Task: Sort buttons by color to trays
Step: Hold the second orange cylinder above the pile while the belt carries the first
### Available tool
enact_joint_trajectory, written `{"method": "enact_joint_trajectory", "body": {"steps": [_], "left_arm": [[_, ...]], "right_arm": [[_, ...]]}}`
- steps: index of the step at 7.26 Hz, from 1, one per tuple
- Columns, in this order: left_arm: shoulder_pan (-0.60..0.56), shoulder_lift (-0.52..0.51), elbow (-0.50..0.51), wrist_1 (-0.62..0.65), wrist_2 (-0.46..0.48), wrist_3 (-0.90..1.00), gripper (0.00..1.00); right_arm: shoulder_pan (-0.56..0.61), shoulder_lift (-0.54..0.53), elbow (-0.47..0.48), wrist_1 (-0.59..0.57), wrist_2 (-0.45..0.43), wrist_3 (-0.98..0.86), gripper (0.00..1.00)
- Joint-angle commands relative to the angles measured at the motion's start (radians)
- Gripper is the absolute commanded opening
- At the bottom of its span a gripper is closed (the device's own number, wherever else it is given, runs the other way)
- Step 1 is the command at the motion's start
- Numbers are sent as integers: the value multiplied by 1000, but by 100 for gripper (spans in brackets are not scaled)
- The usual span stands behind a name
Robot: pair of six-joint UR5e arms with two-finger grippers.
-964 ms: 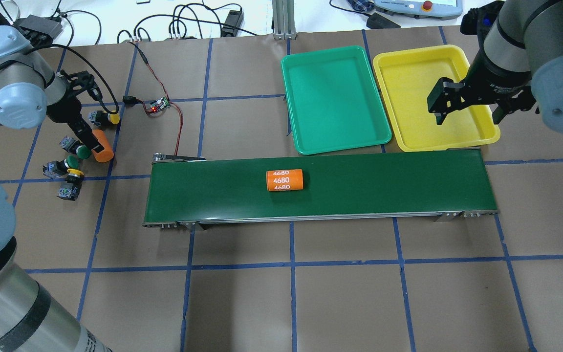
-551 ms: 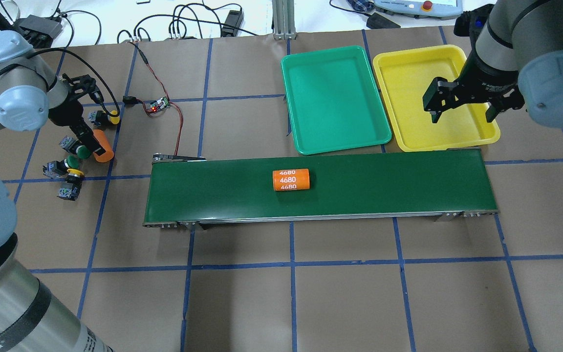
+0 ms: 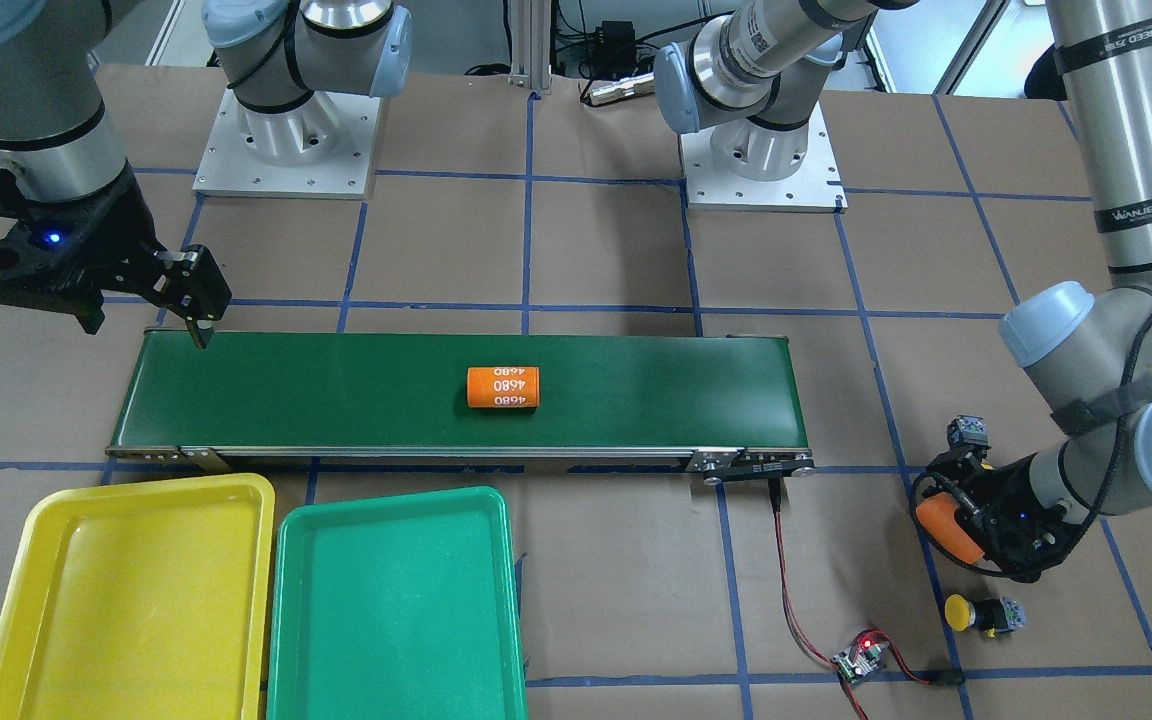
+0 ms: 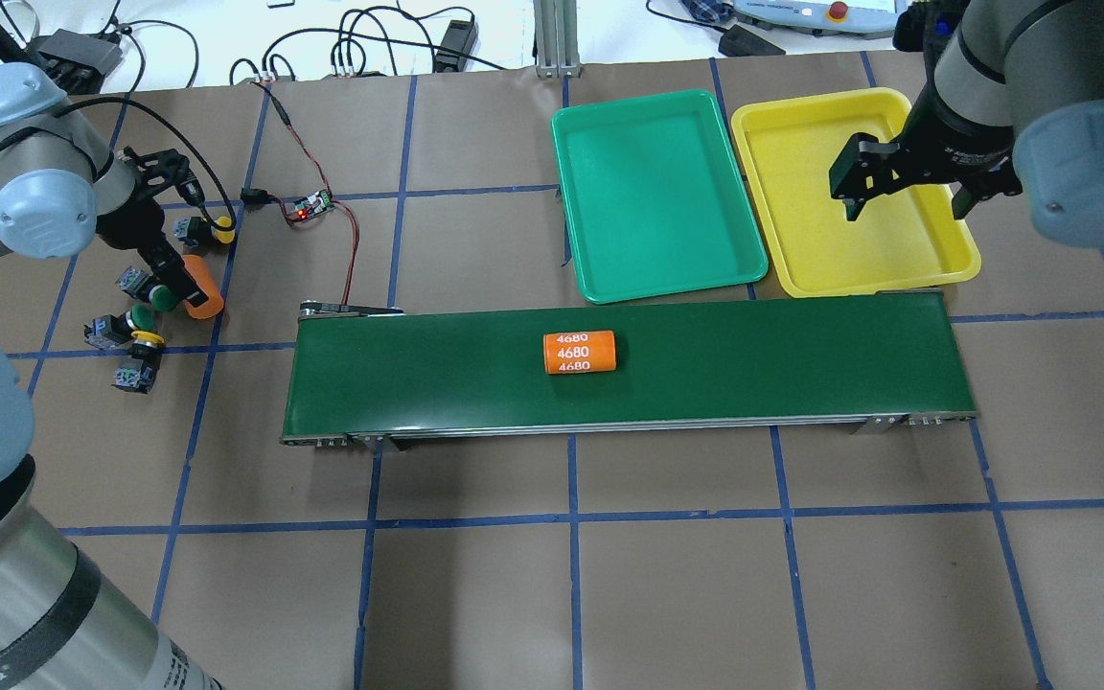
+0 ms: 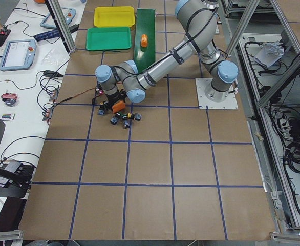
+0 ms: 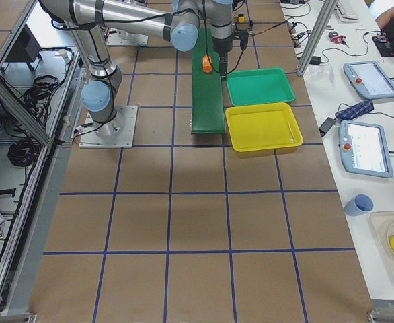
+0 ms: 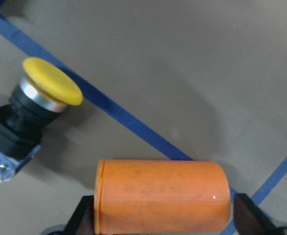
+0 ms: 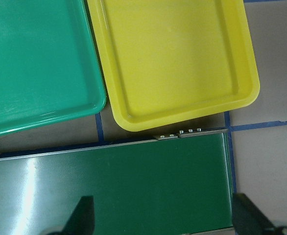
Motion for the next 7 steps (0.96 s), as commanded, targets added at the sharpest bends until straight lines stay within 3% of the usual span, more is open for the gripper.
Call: {"method": "enact_joint_trajectory", "body": {"steps": [1,2,3,5,7], "left_arm": [[-1,3,-37,54,-4,-21,80],[-4,17,-37,55,2,-44,8],[-12,55,-37,33,-10,-103,0],[-41,189,-35,-185,-78,-550,0],[-164,314,-61,-324,-96,-1148,0]], "right_arm": [[-5,0,-1,-22,0,0,100],[-9,-1,-1,-70,-13,-9,100],[-9,0,2,-64,-13,-6,100],[-6,49,13,-55,-5,0,100],[-2,60,25,26,-2,0,100]]}}
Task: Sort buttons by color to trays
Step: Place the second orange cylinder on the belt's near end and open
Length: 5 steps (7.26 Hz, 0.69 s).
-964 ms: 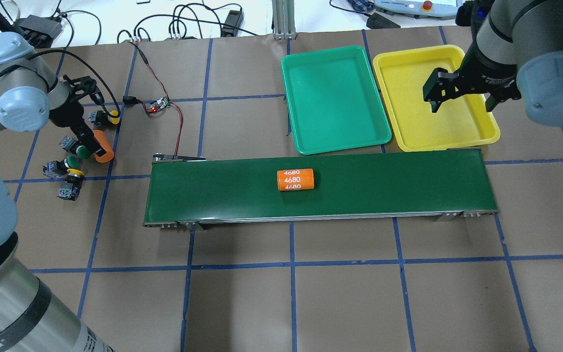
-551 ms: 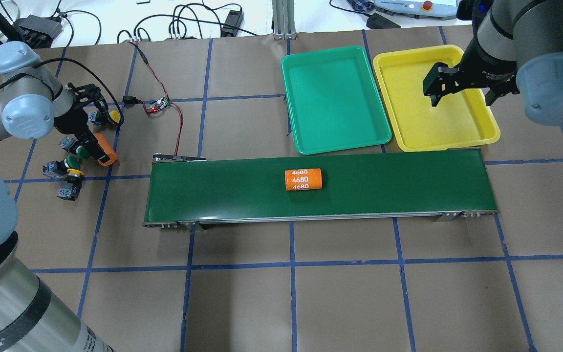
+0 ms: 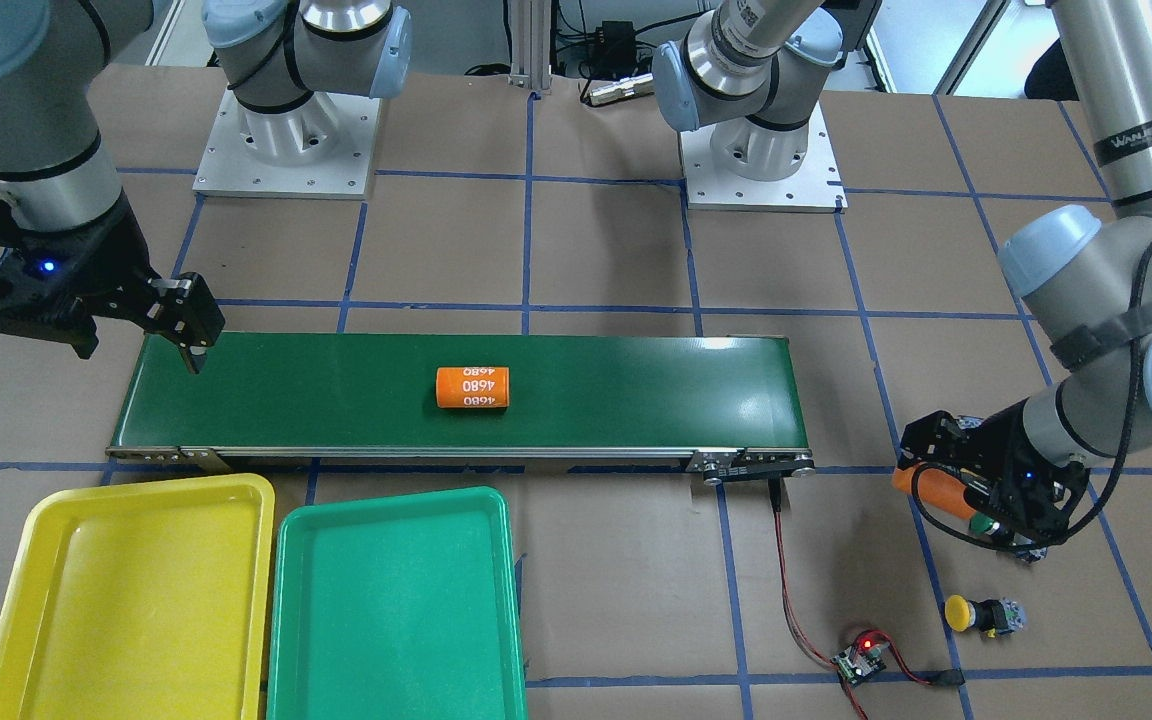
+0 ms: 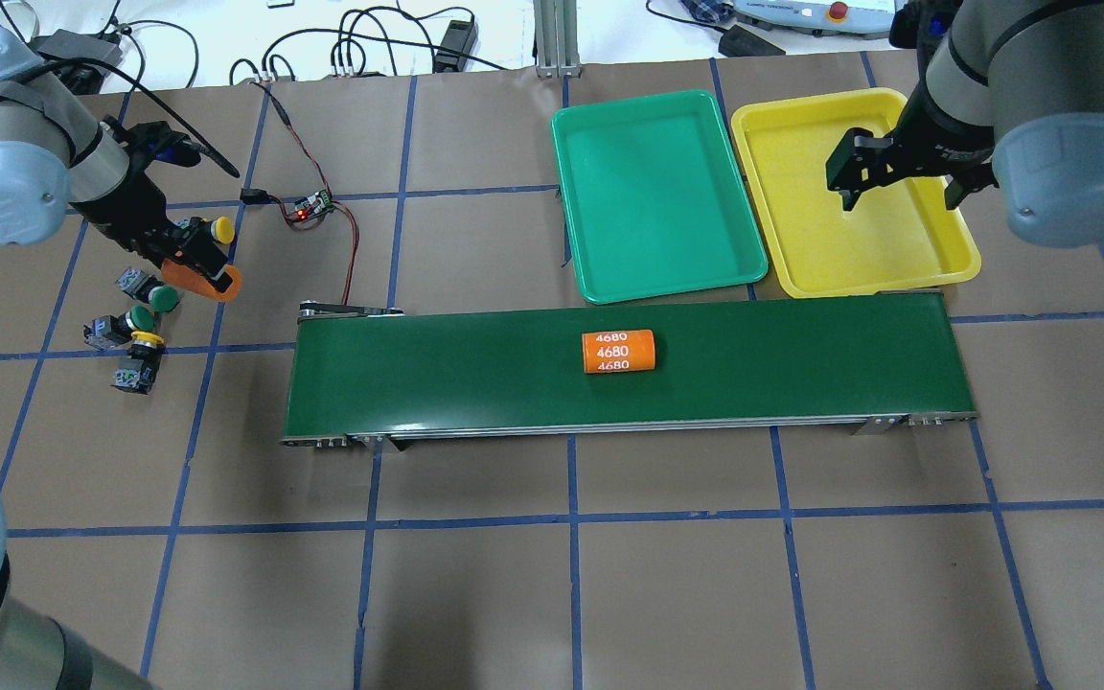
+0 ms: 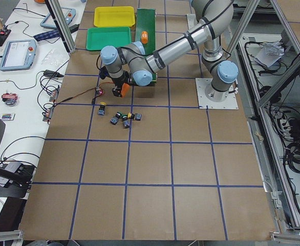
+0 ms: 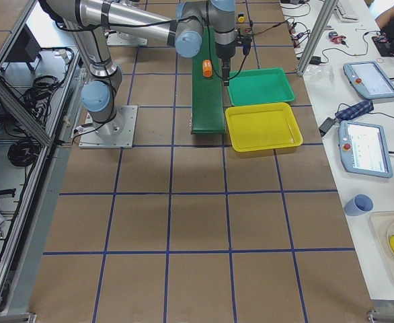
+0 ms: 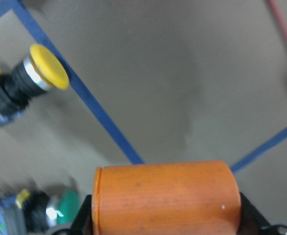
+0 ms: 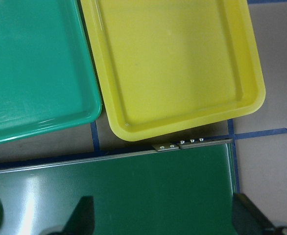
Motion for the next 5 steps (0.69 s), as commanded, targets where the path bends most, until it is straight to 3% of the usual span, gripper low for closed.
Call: {"method": "enact_joint_trajectory", "body": {"steps": [1,3,5], "left_arm": [[-151,120,-73,-86,-20,-564,0],[-238,186,-230,-37,-17,-666,0],[-262,146,-303,154,-20,-682,6]], "right_arm": [[3,-3,4,59,9,-1,100],[3,-5,-4,58,23,-4,100],[6,-29,-34,91,60,2,100]]}}
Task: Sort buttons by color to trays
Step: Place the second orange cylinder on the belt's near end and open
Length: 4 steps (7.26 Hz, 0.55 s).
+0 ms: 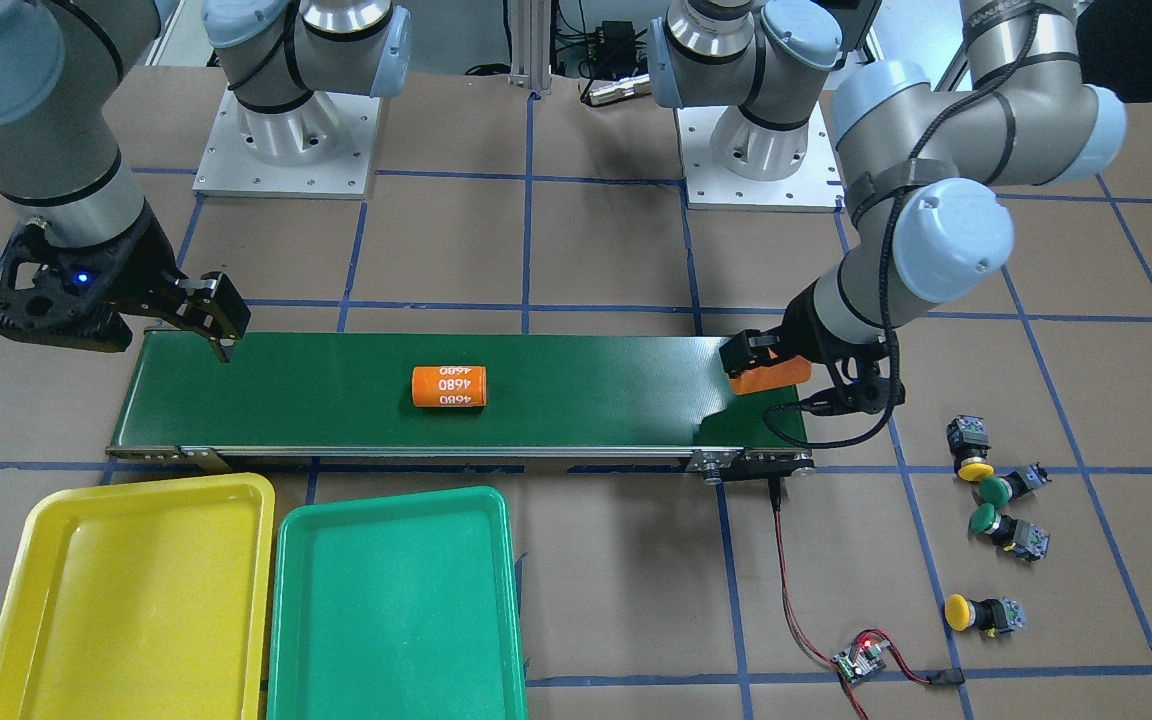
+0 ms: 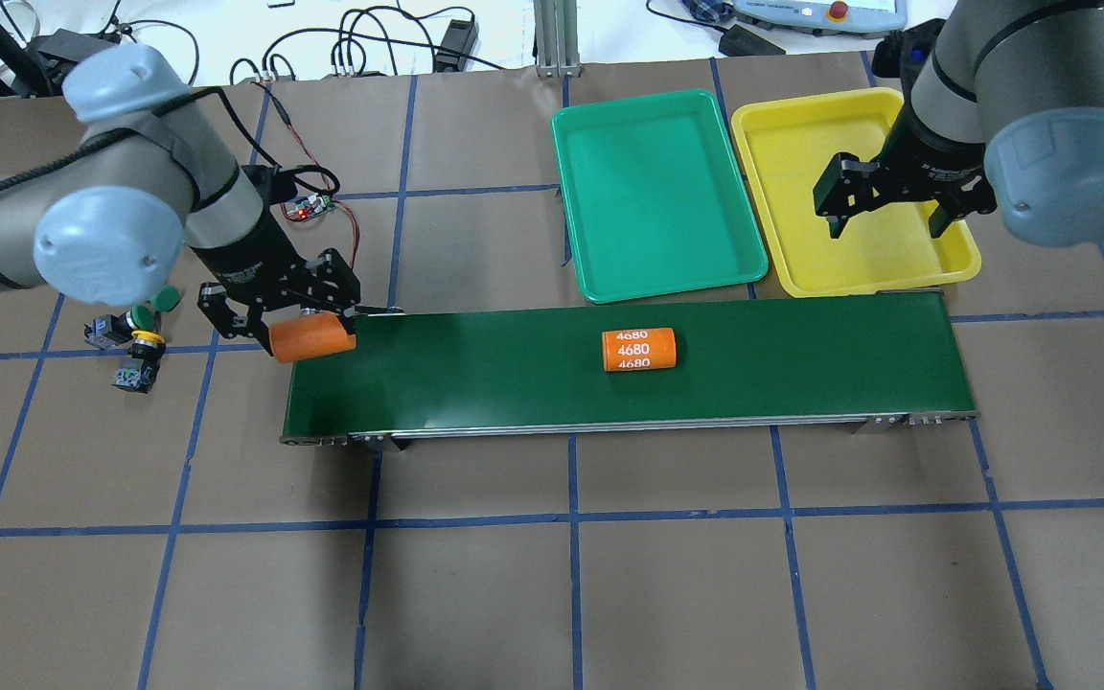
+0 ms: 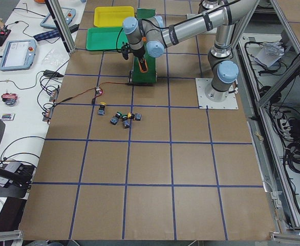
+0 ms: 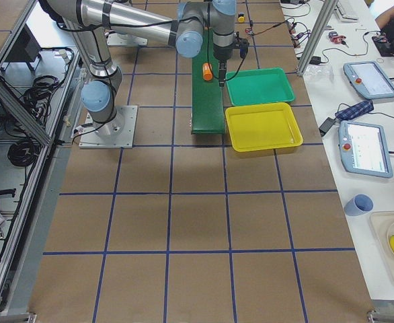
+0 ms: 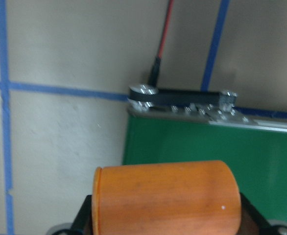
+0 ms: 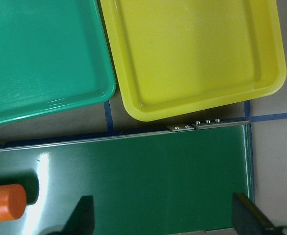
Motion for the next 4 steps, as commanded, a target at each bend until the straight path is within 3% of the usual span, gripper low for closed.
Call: {"method": "enact_joint_trajectory", "body": {"steps": [1,2,3,4], "left_arm": [[-38,-32,-47,110,-5,1,43],[-67,-33,-56,105,-4,3,67],[-75,-36,-51,113,-5,4,100],[-84,-8,-50,101,-5,15,100]], "right_arm": [[0,-17,-17,30,21,2,100],[2,-17,-15,30,23,1,100],[0,-10,-15,29,20,-1,100],[0,-10,-6,32,20,-1,100]]}}
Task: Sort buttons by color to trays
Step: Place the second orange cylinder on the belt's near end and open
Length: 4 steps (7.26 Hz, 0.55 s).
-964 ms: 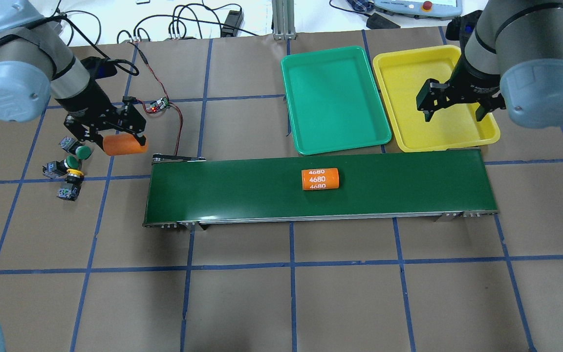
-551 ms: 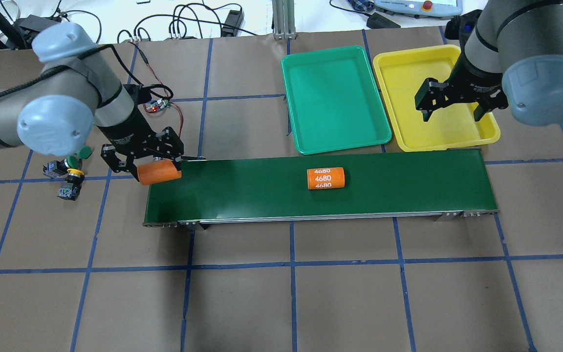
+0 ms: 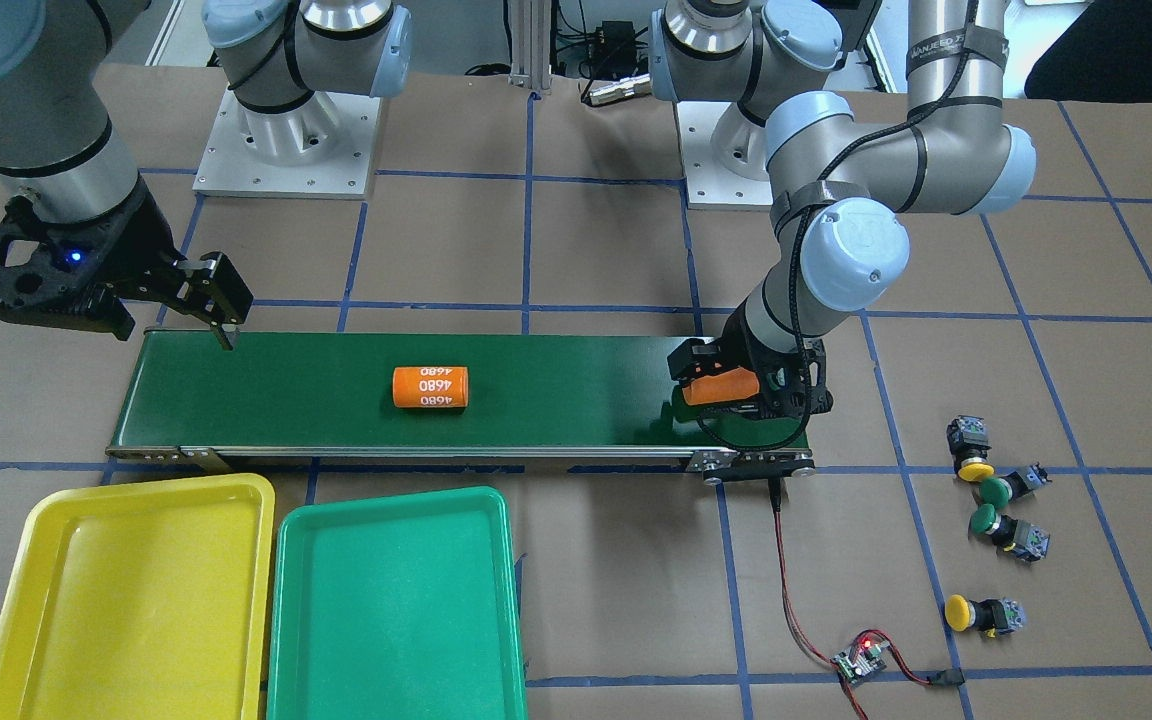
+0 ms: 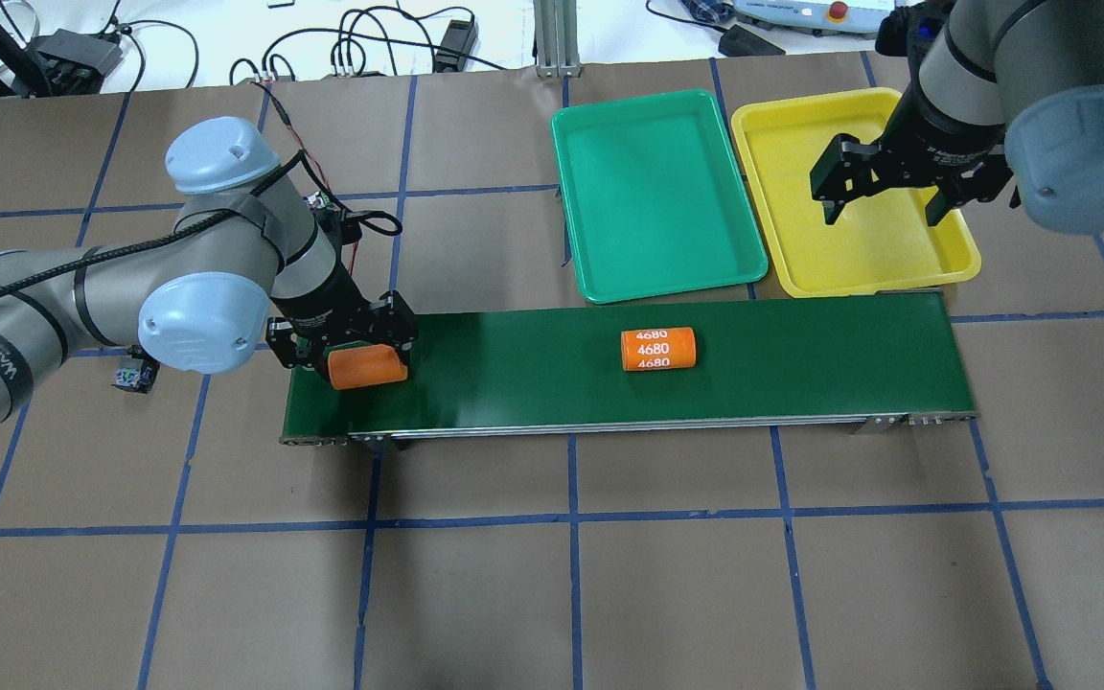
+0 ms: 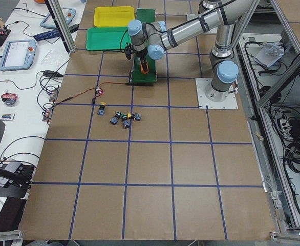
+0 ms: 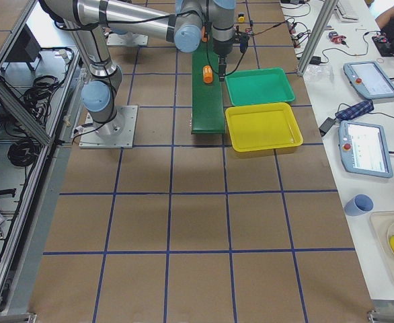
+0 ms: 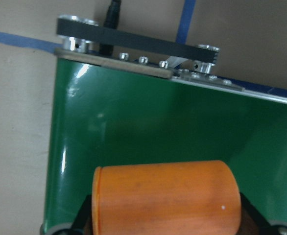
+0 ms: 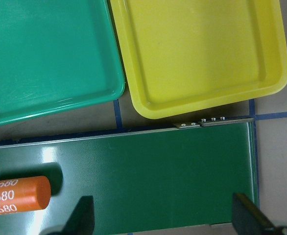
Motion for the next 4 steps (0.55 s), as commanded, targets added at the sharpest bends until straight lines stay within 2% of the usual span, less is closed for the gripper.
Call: {"method": "enact_joint_trajectory", "body": {"steps": [1,2,3,4], "left_arm": [[-8,39,7,-10,1,87,100],[14,45,49,-12,4,136,100],[69,36,158,-115,10,149,100],[175,2,268,-202,9,231,100]], "right_arm": [[-1,2,9,3,0,-1,100],[-1,2,10,-2,0,-1,100],[-1,4,12,4,0,-1,100],[-1,5,10,-10,3,-1,100]]}}
